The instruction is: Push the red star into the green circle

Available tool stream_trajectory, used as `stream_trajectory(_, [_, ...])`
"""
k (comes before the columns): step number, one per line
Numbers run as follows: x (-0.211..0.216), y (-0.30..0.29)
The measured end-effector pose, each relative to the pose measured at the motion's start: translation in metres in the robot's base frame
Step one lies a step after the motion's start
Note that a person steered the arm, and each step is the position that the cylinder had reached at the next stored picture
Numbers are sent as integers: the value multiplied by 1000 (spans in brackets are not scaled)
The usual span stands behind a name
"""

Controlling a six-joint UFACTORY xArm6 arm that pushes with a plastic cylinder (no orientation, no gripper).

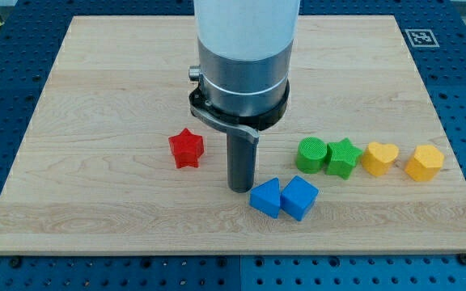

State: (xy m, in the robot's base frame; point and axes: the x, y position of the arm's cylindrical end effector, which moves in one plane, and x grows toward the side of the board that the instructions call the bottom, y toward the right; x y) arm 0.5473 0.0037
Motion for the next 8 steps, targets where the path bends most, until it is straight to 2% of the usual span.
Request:
stream_trajectory(3, [12, -7])
stream_trajectory(4, [4, -46])
stream_trajectory(6, [-33, -81])
stream_trajectory(7, [-25, -105])
stream_trajectory(8, [-39, -143])
